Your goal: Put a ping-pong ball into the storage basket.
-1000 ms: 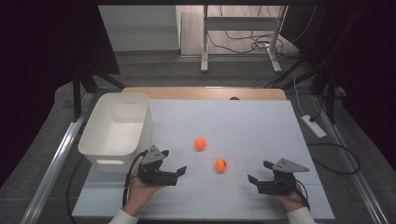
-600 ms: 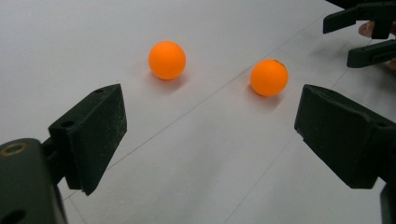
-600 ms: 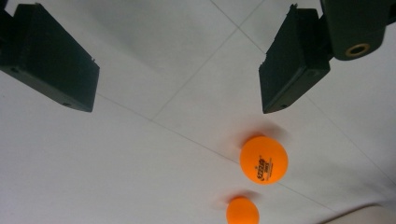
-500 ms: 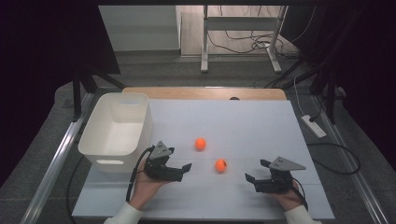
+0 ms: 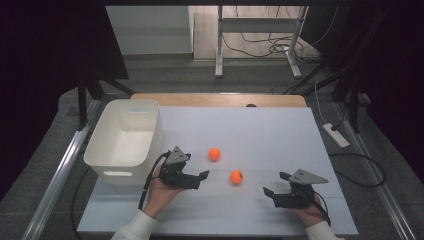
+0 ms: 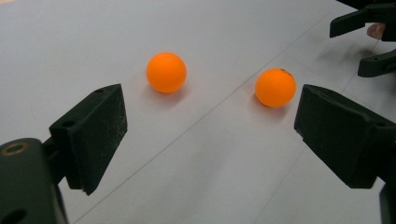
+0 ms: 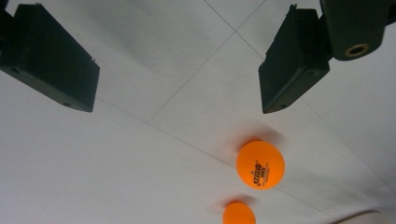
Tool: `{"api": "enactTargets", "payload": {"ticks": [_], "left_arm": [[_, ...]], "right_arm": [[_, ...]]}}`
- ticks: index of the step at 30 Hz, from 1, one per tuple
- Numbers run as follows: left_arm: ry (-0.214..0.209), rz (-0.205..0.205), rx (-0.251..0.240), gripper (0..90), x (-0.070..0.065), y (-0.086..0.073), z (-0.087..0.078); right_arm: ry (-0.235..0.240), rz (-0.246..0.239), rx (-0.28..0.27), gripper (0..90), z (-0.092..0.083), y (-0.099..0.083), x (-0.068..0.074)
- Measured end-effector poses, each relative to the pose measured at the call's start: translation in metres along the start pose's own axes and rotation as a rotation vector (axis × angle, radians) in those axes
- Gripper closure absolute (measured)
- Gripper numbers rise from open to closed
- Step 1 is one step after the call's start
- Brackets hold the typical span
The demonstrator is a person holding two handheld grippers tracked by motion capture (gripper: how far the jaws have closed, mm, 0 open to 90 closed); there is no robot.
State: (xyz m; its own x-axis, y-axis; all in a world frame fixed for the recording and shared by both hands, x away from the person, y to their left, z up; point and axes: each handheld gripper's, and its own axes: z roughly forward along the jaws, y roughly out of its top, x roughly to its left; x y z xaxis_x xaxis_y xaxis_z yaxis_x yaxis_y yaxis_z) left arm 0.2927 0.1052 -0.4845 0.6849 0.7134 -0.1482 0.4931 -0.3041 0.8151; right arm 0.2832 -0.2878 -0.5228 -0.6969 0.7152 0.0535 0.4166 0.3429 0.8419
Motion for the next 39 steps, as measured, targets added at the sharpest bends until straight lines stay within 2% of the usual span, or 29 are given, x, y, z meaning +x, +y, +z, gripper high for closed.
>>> {"api": "enactTargets", "payload": {"ticks": [20, 25, 39], "left_arm": [[-0.012, 0.006, 0.019, 10.5, 0.004, 0.009, 0.017], [-0.018, 0.006, 0.009, 10.6, 0.004, 0.014, 0.022], [-0.022, 0.016, 0.021, 10.7, 0.004, 0.025, 0.034]], "right_arm": [[-0.008, -0.006, 0.003, 12.5, 0.001, 0.0, -0.002], [-0.009, -0.006, 0.002, 12.5, 0.001, 0.0, -0.001], [-0.02, -0.008, 0.002, 12.5, 0.0, 0.0, -0.002]]}}
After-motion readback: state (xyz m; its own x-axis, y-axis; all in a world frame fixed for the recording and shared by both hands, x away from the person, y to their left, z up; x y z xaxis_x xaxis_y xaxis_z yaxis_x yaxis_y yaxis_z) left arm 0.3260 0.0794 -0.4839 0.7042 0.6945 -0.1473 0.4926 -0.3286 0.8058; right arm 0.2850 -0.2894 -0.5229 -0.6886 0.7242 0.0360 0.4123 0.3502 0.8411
